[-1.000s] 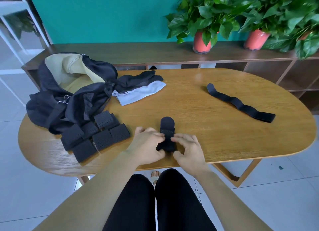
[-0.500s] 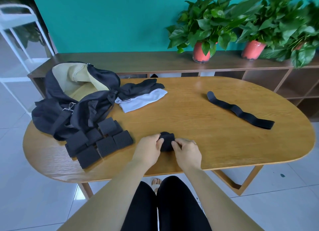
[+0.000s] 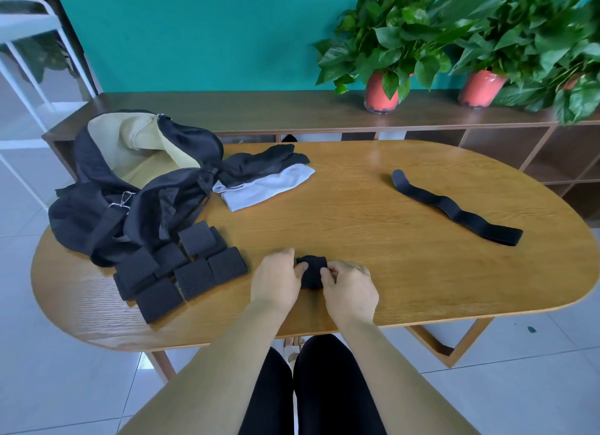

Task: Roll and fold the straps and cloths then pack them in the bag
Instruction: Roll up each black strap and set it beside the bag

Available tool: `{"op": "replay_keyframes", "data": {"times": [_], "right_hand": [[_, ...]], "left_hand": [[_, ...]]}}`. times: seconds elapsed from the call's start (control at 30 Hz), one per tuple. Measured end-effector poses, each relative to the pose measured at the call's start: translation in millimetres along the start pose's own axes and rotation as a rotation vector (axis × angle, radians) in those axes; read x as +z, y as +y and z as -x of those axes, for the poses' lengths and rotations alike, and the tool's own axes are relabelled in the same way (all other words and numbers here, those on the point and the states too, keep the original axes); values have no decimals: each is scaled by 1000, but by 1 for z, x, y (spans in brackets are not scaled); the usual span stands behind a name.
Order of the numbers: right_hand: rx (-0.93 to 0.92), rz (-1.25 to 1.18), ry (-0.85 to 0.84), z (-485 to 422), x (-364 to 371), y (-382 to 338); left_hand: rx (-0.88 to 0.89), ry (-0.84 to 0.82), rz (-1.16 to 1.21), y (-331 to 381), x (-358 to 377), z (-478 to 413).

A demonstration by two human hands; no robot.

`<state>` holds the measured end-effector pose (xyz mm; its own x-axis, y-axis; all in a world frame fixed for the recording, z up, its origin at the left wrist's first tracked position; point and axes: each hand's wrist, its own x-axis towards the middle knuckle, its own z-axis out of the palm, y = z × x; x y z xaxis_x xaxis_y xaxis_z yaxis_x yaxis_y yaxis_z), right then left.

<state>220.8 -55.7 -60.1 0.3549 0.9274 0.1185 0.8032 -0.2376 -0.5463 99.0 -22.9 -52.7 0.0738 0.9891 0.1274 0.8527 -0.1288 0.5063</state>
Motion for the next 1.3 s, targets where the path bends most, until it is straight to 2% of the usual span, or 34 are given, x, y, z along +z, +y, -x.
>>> {"op": "replay_keyframes", "data": {"times": [0.13,0.23,0.43,0.6,0.73,0.93,1.07,1.17,1.3], "right_hand": [[13,16,-15,-3,0,-1],[23,21,-35,-6,-1,-1],[74,-11,-76,-6,-1,-4],[103,-142,-129,-4,-1,-7],[95,-408,-159,0,-2,-21],[34,-635,-150,6,5,-78],[-45,-616,-211,13,21,-124],[-113,-512,-234,13,34,-153],[-176,-395,-255,4,49,-181]], "left_hand": [[-10,-7,22,1,-2,0],[14,-86,43,0,-5,1],[-8,-137,-26,7,-4,1],[-137,-85,173,4,-4,9],[-151,-10,299,-6,-14,17],[-98,226,253,-35,-68,23],[-148,303,161,-71,-102,26],[-251,322,110,-93,-119,25],[-282,324,75,-113,-129,11]]}}
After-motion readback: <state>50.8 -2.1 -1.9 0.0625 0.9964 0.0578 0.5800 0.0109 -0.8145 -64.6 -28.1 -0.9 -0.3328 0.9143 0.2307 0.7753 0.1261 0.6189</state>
